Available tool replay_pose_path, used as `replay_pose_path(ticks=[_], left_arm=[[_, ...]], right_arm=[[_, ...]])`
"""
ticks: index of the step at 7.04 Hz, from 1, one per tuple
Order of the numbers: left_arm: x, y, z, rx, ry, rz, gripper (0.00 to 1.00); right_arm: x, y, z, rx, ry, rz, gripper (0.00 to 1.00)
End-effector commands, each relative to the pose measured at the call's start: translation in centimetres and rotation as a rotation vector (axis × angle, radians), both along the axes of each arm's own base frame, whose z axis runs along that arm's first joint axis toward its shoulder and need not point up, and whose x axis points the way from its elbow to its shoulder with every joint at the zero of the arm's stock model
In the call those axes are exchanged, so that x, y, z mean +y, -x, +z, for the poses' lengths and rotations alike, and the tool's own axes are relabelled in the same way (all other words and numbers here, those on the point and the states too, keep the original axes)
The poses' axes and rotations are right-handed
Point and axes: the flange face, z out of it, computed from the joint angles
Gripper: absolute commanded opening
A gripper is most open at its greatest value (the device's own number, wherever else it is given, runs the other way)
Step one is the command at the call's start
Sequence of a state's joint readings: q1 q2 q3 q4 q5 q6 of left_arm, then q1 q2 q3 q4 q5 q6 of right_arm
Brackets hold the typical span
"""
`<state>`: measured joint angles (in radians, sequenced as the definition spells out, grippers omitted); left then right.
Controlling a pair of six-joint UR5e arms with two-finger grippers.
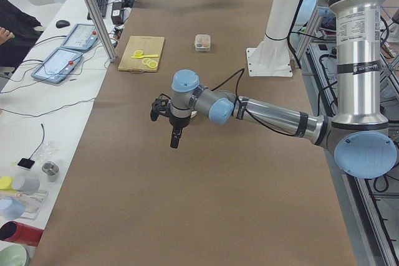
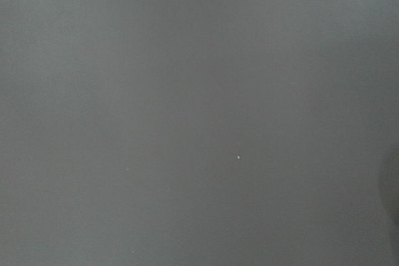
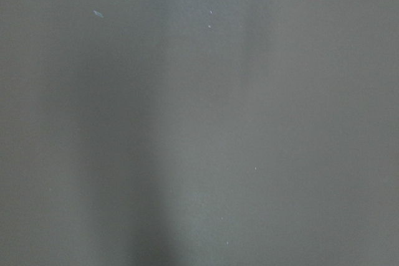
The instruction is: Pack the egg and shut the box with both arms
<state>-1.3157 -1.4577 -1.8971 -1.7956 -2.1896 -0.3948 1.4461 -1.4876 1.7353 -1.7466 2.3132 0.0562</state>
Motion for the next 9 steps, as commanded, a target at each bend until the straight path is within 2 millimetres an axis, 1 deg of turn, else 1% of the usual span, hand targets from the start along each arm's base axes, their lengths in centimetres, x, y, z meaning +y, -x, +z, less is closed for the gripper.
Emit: replay_pose_path(ticks=[1,2,3,4,5,6,7,9], left_arm=[[0.0,4.8,2.3,0.062,0.060,-0.072,0.98],[0.3,6.7,3.6,0.098,0.071,-0.067,0.98],[1.7,7.6,4.3,0.145,0.097,-0.074,0.98],[2.0,8.2,4.3,0.154,0.099,-0.085,0.98],[1.9,8.6,4.4,0.148,0.081,-0.069,0.98],[2.5,9.3,5.8,0.128,0.047,-0.024,0.98],[3.3,9.4,6.6,0.125,0.059,-0.018,0.98],[3.4,9.6,7.5,0.091,0.070,-0.026,0.98]], right_arm=[[3.9,-3.9,4.3,-0.051,0.083,0.065,1.00],[4.8,-4.7,5.2,-0.051,0.096,0.080,1.00],[5.3,-4.8,6.3,-0.051,0.080,0.085,1.00],[5.4,-5.2,7.1,-0.050,0.088,0.094,1.00],[5.5,-5.2,7.6,-0.053,0.100,0.095,1.00],[5.4,-5.4,7.6,-0.054,0.102,0.102,1.00],[5.6,-5.6,7.7,-0.058,0.103,0.105,1.00],[5.5,-5.7,7.5,-0.058,0.098,0.109,1.00]])
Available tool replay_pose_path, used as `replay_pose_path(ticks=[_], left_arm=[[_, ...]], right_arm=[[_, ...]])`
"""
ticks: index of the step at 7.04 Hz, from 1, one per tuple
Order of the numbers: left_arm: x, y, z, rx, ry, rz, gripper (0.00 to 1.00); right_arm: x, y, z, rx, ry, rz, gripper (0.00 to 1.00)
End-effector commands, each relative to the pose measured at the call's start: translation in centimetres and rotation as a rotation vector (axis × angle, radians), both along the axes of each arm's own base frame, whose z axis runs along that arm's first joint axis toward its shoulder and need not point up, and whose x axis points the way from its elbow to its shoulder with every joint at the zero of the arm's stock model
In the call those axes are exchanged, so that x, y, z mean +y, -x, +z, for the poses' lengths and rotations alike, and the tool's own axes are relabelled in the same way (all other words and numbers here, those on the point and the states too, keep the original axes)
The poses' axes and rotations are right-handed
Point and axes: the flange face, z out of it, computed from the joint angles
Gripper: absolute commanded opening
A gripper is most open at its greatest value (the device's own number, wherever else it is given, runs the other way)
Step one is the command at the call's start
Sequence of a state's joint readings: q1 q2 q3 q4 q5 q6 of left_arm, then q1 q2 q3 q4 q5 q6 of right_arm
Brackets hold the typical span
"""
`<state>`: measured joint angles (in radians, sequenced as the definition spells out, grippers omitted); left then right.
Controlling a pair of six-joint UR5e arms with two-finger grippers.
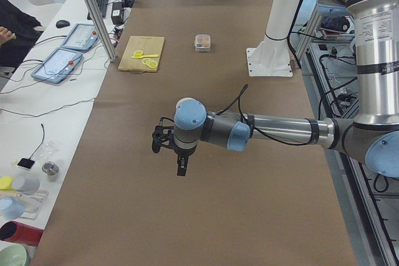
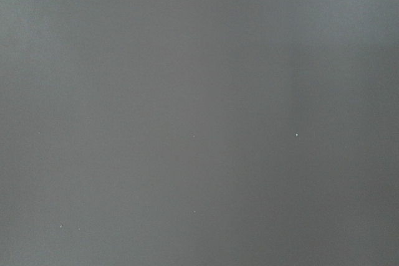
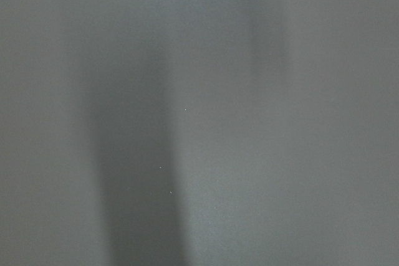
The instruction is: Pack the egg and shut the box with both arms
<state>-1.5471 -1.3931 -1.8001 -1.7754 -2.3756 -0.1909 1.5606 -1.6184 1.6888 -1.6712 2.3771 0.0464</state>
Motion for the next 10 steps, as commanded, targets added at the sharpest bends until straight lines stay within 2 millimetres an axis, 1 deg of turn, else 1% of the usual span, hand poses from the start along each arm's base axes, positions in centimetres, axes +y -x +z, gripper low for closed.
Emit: replay_pose_path(ticks=[1,2,4,5,9,10], left_arm=[[0.1,0.3,1.7,-0.035,0.020,-0.004,0.98],[-0.4,0.3,1.9,-0.035,0.023,-0.004,0.98],[-0.6,0.2,2.1,-0.035,0.035,-0.005,0.98],[-0.9,0.1,2.7,-0.034,0.044,-0.003,0.98],[-1.0,0.1,2.6,-0.029,0.045,-0.003,0.98],[-0.8,0.1,2.8,-0.026,0.047,-0.004,0.98]], right_arm=[[0.0,0.0,-0.1,-0.004,-0.001,0.002,1.00],[0.0,-0.1,-0.2,-0.010,-0.001,0.004,1.00],[-0.1,-0.1,-0.6,-0.010,-0.011,0.004,1.00],[-0.1,0.0,-0.7,-0.010,-0.012,0.002,1.00],[-0.5,0.0,-1.9,-0.013,-0.034,0.008,1.00],[-0.6,0.0,-2.2,-0.013,-0.040,0.008,1.00]])
